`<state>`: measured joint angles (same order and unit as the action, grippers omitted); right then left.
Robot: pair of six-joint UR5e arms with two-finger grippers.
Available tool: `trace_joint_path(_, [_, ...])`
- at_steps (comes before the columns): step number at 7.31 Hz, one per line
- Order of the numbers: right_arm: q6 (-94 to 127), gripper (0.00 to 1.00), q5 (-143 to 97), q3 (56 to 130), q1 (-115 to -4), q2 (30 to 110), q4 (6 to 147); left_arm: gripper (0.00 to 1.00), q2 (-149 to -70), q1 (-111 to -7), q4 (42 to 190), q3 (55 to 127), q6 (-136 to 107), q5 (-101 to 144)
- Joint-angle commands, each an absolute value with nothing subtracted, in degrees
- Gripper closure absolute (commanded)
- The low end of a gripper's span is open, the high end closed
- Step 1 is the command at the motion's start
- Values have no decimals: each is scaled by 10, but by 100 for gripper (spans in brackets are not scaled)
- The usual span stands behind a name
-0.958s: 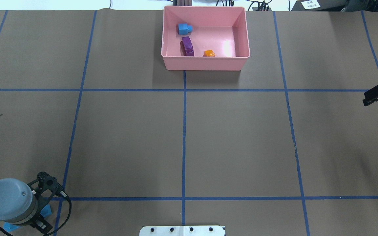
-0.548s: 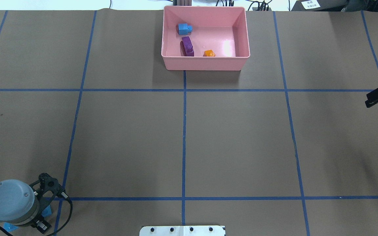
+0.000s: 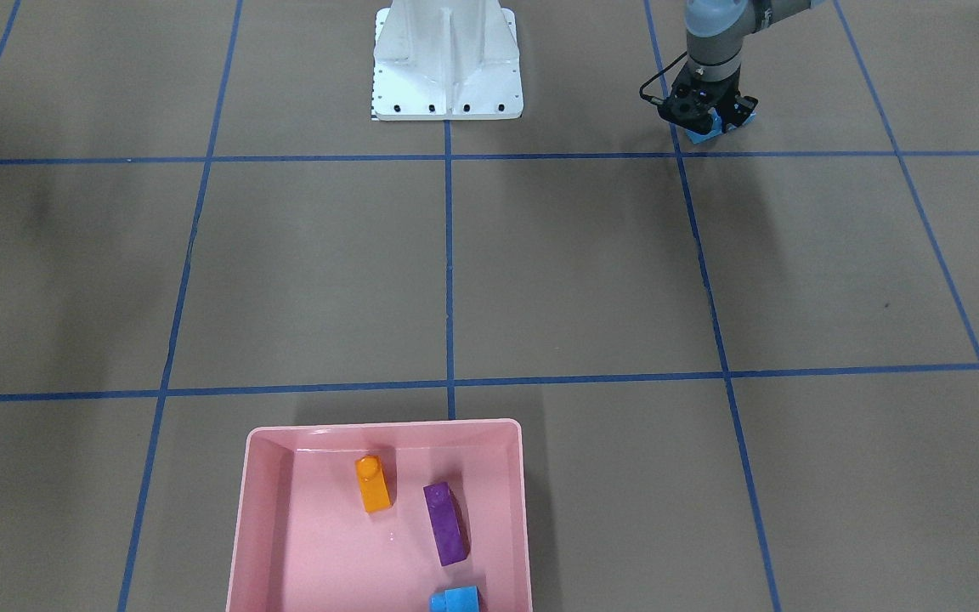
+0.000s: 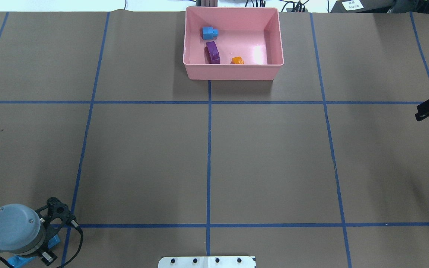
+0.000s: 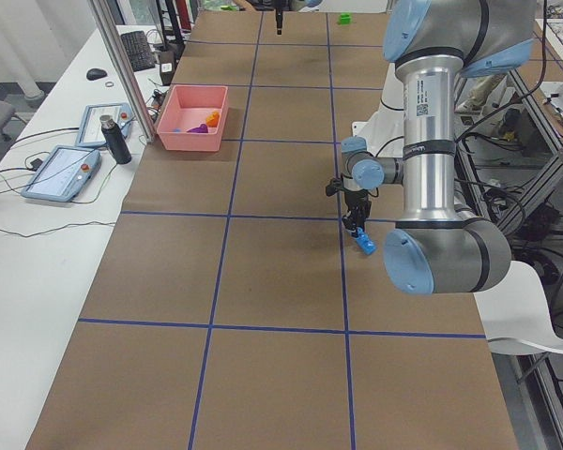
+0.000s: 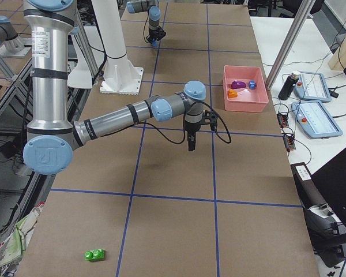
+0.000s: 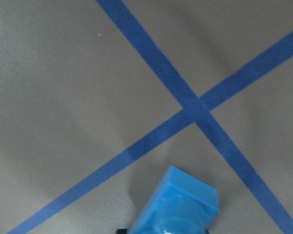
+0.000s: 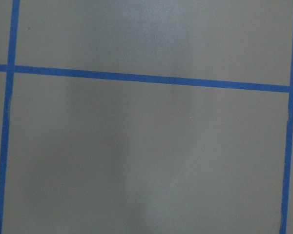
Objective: Put all blocks into box
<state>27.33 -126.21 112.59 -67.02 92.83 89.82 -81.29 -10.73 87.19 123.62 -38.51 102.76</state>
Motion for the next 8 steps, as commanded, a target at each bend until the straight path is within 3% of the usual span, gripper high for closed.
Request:
trace_joint_path(1, [273, 0, -1262, 1126, -674, 927, 898, 100, -806, -115, 871, 1265, -383, 1030])
trace_joint_path(5, [186, 0, -1263, 1123, -699, 961, 899, 100, -808, -129, 862, 1349, -391, 1071])
trace_joint_path(8, [115, 0, -1261, 1122, -715, 1051, 893, 100, -879, -250, 862, 1341, -388, 1127])
